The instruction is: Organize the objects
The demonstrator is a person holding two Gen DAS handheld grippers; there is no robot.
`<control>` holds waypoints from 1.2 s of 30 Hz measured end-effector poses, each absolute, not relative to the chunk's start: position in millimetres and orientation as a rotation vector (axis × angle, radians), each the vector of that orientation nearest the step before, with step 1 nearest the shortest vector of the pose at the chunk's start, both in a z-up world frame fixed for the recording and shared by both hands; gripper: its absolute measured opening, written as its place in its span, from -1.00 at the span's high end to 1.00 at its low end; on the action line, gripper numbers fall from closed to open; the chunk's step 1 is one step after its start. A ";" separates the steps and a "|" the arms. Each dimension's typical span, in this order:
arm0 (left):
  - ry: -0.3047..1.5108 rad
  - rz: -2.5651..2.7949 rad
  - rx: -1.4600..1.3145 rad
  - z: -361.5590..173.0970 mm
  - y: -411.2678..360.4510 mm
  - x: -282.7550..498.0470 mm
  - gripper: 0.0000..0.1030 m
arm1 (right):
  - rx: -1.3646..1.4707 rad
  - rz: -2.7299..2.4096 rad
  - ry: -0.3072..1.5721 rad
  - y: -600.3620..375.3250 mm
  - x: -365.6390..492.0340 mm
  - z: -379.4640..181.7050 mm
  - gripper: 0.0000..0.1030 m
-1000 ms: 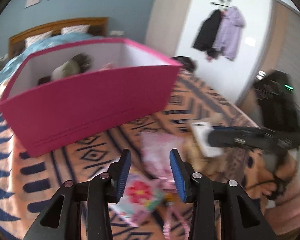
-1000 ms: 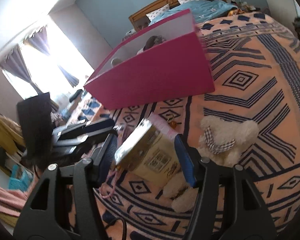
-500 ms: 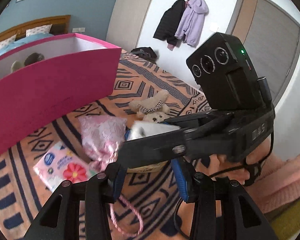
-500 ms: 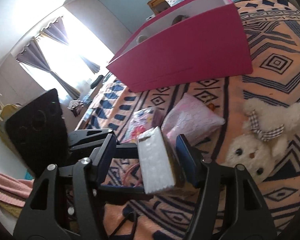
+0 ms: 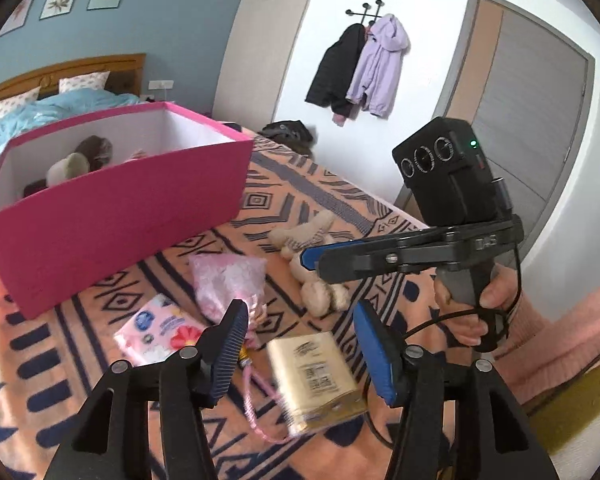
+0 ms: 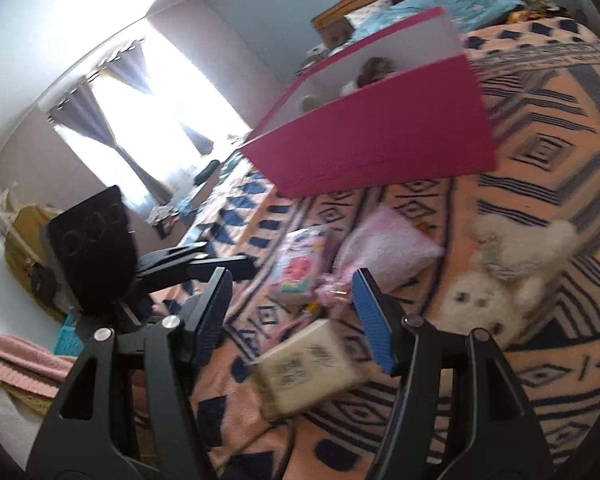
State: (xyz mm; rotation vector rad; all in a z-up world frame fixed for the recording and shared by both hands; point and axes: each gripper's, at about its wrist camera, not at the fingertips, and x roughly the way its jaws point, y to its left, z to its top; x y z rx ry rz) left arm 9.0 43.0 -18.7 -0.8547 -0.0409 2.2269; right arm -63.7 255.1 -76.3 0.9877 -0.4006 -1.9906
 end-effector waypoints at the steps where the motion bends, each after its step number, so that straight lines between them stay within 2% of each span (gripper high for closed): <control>1: -0.042 2.217 -0.860 -20.4 48.0 5.2 -0.09 | 1.000 -2.013 -0.404 258.9 -63.9 -77.7 -0.26; 13: 0.046 2.133 -0.995 -38.2 106.0 -23.0 -0.07 | 1.114 -2.299 -0.387 316.4 -71.2 -84.8 -0.26; 22: 0.132 2.104 -1.183 -61.5 141.5 -52.2 -0.06 | 1.199 -2.259 -0.376 304.3 -91.9 -110.9 -0.25; 24: 0.114 2.093 -1.200 -65.5 141.8 -55.3 -0.06 | 1.207 -2.248 -0.364 301.6 -93.9 -113.2 -0.11; 26: 0.107 2.089 -1.204 -67.4 142.6 -56.0 -0.04 | 1.196 -2.238 -0.364 300.0 -94.4 -114.3 -0.04; 30: 0.086 2.094 -1.213 -68.8 141.8 -57.7 0.17 | 1.177 -2.221 -0.392 301.3 -94.0 -114.2 0.08; 36: 0.035 2.114 -1.157 -58.0 134.5 -53.4 0.21 | 1.126 -2.225 -0.428 305.5 -91.9 -102.9 0.08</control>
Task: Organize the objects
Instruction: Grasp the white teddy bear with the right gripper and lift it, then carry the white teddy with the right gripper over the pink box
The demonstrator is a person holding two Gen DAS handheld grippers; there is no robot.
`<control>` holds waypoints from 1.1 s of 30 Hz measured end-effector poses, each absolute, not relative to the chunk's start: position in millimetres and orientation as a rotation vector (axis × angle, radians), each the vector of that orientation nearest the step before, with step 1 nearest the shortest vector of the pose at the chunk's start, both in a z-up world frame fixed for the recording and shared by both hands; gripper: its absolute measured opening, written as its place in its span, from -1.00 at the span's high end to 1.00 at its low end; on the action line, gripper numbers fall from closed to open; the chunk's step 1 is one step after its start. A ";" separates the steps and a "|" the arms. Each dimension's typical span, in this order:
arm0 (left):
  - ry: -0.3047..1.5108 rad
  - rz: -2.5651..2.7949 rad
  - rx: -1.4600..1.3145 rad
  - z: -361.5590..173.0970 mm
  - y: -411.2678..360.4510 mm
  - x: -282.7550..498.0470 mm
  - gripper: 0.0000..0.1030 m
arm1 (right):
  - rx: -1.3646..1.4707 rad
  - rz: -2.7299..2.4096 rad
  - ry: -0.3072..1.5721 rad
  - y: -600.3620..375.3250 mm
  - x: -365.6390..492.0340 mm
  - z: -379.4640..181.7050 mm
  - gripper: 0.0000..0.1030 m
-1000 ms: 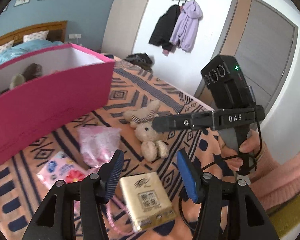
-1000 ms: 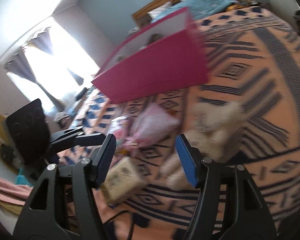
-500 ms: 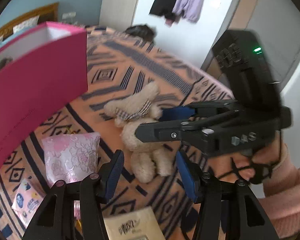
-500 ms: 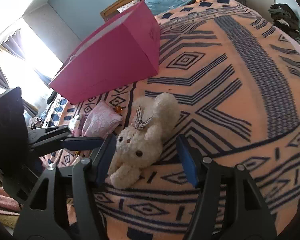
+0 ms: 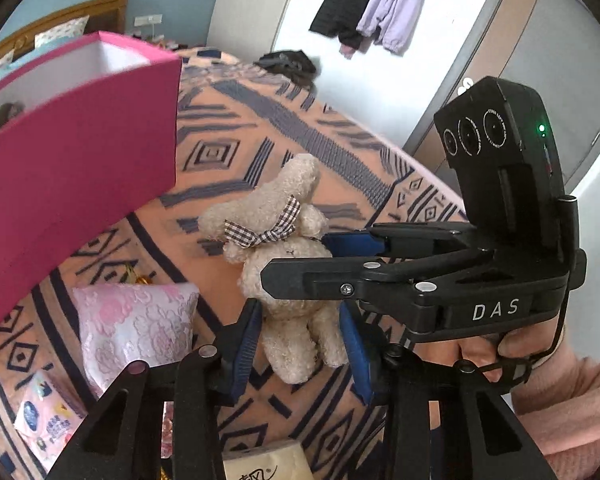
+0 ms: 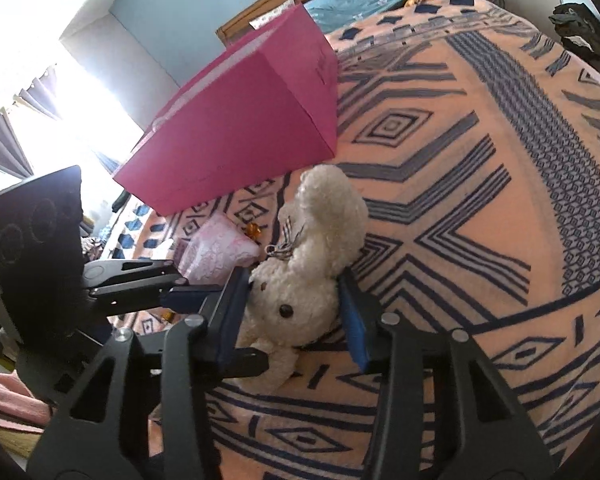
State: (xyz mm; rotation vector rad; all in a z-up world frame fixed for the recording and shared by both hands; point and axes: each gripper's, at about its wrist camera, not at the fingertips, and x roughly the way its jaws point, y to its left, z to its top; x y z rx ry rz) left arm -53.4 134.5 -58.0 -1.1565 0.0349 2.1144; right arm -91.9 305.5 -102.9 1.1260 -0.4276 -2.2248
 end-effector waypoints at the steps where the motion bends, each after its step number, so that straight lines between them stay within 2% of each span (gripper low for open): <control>1: 0.031 2.121 -1.142 -54.5 133.3 -51.7 0.21 | 1.111 -2.228 -0.424 305.0 -91.3 -98.5 0.08; 16: -0.006 2.285 -0.926 7.5 99.6 -45.0 0.21 | 0.877 -2.205 -0.354 281.7 -106.6 -25.4 0.08; 33: -0.030 2.419 -0.883 35.9 82.9 -105.2 0.21 | 0.764 -2.131 -0.263 240.9 -158.5 19.7 0.08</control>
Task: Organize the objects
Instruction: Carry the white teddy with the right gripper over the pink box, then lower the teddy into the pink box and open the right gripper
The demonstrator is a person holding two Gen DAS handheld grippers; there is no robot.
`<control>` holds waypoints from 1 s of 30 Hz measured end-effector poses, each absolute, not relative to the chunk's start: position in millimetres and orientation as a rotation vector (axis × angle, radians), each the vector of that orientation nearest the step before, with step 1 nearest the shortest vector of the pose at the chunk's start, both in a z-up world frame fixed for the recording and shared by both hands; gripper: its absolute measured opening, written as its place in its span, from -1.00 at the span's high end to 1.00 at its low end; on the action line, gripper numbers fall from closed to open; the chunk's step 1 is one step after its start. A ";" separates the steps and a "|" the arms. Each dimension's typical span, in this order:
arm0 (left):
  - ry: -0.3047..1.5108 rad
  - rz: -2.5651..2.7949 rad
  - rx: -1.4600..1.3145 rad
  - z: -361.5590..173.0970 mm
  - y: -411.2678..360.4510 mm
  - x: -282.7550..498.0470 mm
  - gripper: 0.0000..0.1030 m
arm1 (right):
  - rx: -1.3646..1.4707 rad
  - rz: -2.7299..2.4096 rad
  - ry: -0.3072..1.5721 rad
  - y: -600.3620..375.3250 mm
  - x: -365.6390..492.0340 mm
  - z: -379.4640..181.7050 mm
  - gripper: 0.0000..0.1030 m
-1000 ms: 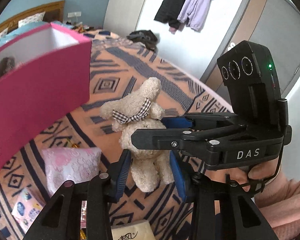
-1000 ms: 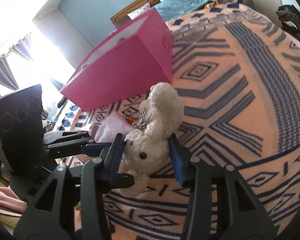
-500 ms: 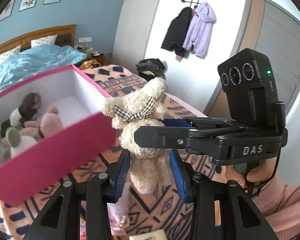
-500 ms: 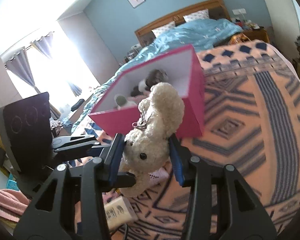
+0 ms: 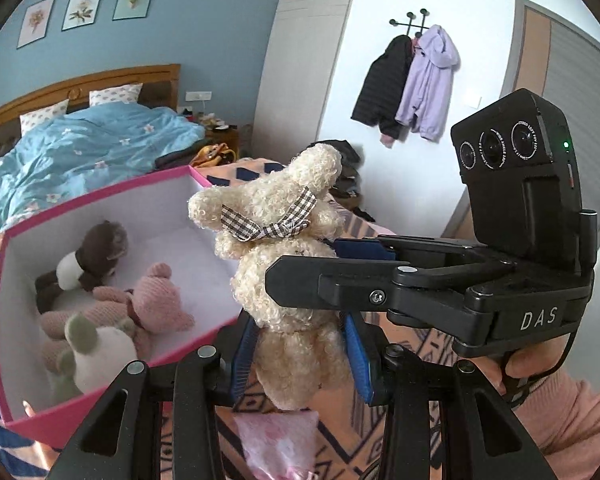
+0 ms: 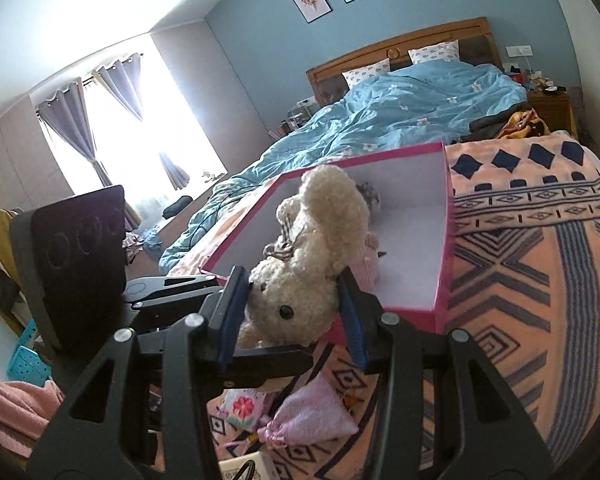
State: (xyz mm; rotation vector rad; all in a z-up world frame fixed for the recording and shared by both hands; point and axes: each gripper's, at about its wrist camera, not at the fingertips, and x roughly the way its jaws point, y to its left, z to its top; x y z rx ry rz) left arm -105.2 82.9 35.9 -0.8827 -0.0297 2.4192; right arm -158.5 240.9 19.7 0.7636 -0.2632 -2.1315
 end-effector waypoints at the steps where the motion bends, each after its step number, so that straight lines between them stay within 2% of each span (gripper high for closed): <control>1: -0.028 2.424 -0.883 36.6 82.4 -108.0 0.21 | 0.761 -2.133 -0.259 239.6 -161.5 20.6 0.08; 17: 0.027 2.494 -0.944 33.6 83.0 -161.9 0.21 | 0.808 -2.160 -0.250 230.4 -214.2 18.3 0.08; 30: -0.014 2.477 -1.073 2.6 82.3 -193.8 0.21 | 0.932 -2.185 -0.169 218.3 -244.5 -4.9 0.07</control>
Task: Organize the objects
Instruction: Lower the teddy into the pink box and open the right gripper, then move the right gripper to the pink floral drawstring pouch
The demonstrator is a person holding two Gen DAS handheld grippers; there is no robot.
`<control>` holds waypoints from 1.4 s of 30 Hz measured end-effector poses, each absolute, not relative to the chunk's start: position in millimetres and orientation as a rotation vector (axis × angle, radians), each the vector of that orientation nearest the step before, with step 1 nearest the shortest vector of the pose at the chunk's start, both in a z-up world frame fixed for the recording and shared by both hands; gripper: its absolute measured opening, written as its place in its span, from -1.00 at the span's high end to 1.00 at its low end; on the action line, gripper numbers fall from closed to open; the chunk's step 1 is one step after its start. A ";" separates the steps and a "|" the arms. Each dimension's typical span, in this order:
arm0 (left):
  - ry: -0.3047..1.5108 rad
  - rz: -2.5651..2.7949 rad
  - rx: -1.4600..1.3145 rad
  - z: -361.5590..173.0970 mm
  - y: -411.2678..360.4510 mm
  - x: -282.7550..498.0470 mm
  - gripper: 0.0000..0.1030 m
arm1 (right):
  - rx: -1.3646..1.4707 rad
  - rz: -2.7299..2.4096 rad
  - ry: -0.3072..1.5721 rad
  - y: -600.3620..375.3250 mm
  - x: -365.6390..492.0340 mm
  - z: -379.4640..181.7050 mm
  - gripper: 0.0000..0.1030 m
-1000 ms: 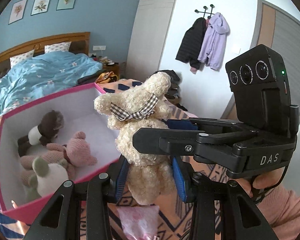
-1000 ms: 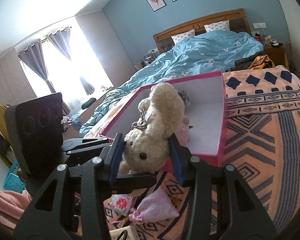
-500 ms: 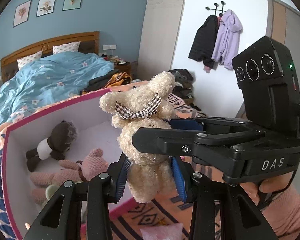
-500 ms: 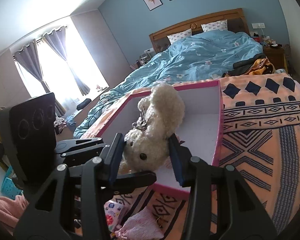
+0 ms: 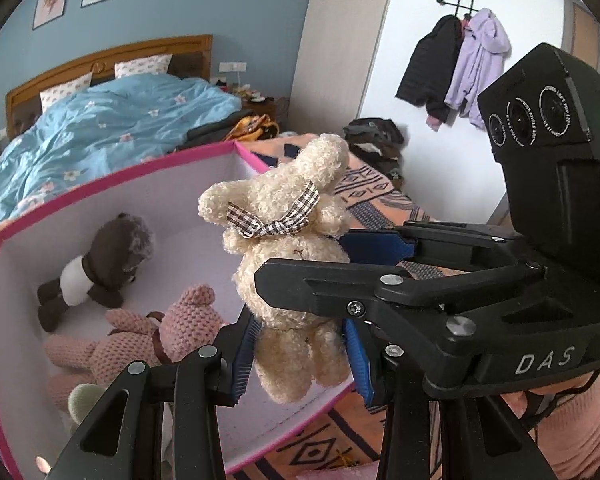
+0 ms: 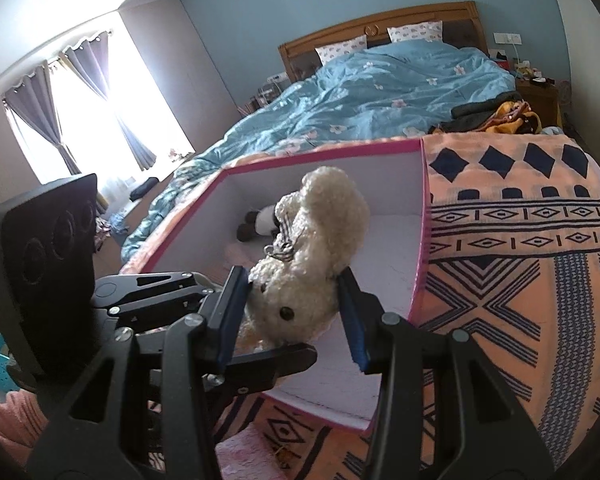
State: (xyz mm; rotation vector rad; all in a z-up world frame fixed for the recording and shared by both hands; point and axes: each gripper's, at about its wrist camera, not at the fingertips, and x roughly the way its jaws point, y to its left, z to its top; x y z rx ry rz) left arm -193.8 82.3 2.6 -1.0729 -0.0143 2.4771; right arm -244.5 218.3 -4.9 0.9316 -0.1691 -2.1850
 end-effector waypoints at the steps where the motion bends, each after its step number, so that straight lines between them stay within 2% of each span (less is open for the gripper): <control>1: -0.017 2.474 -1.081 0.3 82.2 -195.0 0.21 | 0.946 -2.188 -0.162 217.4 -246.3 -7.5 0.07; 13: -0.007 2.485 -1.108 -10.1 78.8 -197.1 0.21 | 0.997 -2.294 0.027 205.7 -248.3 -15.0 0.03; 16: -0.027 2.486 -1.123 -14.7 72.8 -197.5 0.21 | 0.983 -2.330 0.038 207.1 -247.6 -12.4 -0.06; 17: -0.038 2.483 -1.121 -15.5 71.0 -196.3 0.21 | 0.976 -2.352 0.041 208.6 -247.1 -11.4 -0.17; 23: -0.080 2.492 -1.064 -10.2 58.0 -180.0 0.17 | 0.946 -2.351 -0.025 220.3 -236.4 -6.0 -0.17; 27: -0.078 2.498 -0.994 -1.1 53.3 -159.6 0.01 | 0.911 -2.297 -0.120 235.0 -218.1 -0.6 -0.18; 32: -0.063 2.493 -0.894 15.3 47.6 -123.3 -0.04 | 0.862 -2.237 -0.180 247.8 -189.4 6.1 -0.19; 38: -0.018 2.466 -0.852 14.0 49.2 -79.0 -0.11 | 0.841 -2.174 -0.176 252.9 -150.4 2.0 -0.20; 42: -0.018 2.449 -0.910 -10.7 53.3 -59.2 -0.11 | 0.900 -2.135 -0.138 248.2 -132.2 -18.7 -0.20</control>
